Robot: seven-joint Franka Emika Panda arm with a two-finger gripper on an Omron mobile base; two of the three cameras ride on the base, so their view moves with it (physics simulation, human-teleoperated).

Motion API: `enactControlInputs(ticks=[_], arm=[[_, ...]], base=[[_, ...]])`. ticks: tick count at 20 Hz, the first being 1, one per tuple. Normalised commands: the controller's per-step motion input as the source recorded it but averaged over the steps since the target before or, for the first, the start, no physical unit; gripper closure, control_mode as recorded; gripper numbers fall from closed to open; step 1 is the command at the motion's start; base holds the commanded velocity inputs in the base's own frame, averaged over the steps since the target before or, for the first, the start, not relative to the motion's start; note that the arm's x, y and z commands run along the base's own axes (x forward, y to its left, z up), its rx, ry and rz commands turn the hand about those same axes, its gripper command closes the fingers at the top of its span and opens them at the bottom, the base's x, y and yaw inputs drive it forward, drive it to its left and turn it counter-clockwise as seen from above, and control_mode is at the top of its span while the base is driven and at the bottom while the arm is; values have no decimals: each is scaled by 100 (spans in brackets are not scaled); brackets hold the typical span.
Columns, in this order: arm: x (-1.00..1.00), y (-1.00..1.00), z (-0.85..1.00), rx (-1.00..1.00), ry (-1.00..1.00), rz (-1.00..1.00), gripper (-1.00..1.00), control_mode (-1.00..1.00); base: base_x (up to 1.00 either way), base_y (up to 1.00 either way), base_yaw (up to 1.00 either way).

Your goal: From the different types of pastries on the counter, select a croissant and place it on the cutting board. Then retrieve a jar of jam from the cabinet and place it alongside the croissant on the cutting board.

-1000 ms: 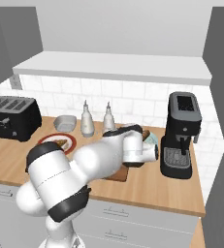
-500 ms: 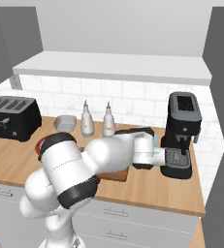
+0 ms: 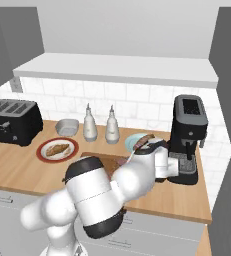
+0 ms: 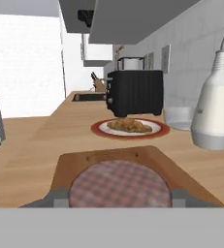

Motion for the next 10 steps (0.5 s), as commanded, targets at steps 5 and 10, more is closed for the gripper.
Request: enactControlInputs(ticks=[5,10], arm=[[26,0,-46,0,0,5,100,-100],[58,0,-29,1,0,1,100,-100]], base=[[0,0,0],[0,0,0]])
